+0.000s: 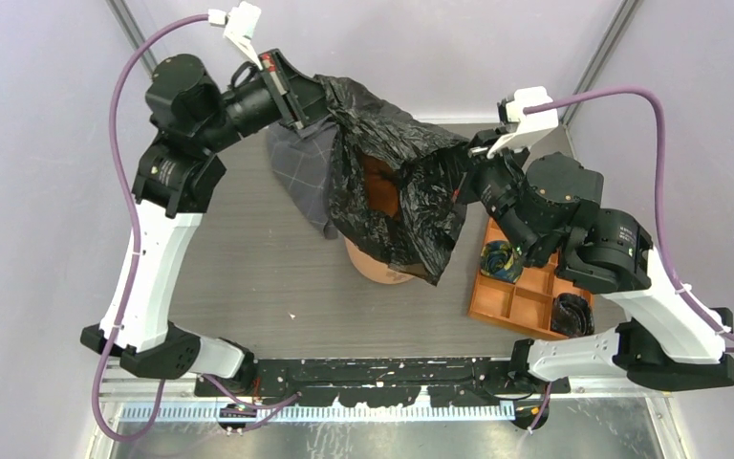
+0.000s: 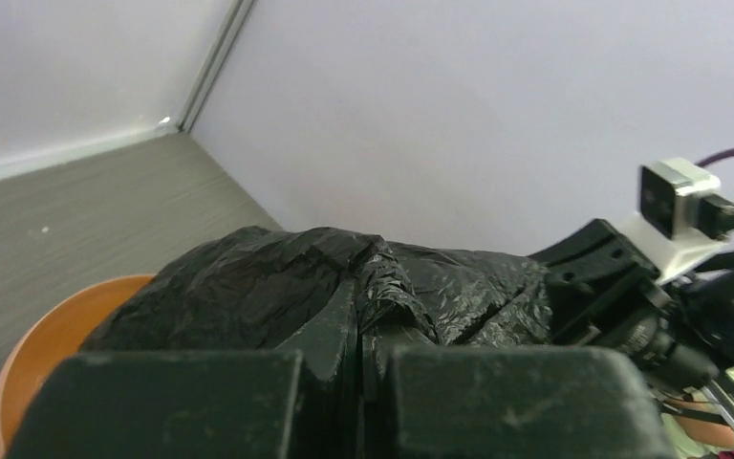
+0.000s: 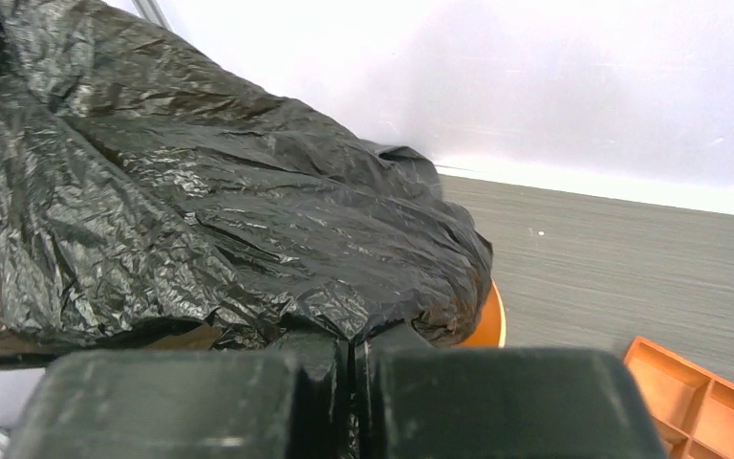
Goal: Put the trash bags into the trash bin
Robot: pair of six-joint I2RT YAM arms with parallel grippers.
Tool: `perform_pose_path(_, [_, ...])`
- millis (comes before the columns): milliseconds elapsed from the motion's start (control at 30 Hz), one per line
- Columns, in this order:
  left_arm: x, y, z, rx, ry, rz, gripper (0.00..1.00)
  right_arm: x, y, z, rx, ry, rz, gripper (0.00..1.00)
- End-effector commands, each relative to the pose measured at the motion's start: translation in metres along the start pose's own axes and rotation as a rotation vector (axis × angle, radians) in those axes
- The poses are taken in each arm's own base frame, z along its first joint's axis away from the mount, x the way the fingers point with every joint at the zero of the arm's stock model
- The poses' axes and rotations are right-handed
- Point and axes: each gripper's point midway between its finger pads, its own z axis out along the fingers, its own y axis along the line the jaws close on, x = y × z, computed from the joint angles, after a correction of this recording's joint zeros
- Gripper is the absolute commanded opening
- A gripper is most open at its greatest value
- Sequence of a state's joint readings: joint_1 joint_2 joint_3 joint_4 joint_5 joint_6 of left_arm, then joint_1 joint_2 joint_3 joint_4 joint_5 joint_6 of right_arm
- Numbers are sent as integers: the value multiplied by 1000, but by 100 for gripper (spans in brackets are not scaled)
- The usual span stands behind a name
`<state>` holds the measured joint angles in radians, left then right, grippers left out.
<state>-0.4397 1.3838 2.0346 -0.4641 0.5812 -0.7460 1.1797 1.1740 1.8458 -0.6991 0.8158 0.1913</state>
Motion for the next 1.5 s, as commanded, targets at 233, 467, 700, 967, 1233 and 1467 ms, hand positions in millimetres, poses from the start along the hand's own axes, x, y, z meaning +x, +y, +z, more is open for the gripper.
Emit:
perform_pose_path(233, [0, 89, -17, -465, -60, 104, 1, 24, -7, 35, 27, 64, -12, 5])
perform_pose_path(467, [15, 142, -13, -601, 26, 93, 0, 41, 2, 80, -32, 145, 65, 1])
perform_pose_path(700, [19, 162, -11, -608, 53, 66, 0, 50, 2, 104, -22, 184, 95, 1])
perform_pose_path(967, [25, 179, 11, -583, 68, 34, 0, 42, -43, 146, -43, 190, 202, 1])
perform_pose_path(1233, [16, 208, 6, -636, 48, 6, 0, 49, -25, 174, -130, 221, 242, 0])
perform_pose_path(1467, [24, 213, 12, -601, 82, -27, 0, 66, -41, 181, -58, 244, 237, 0])
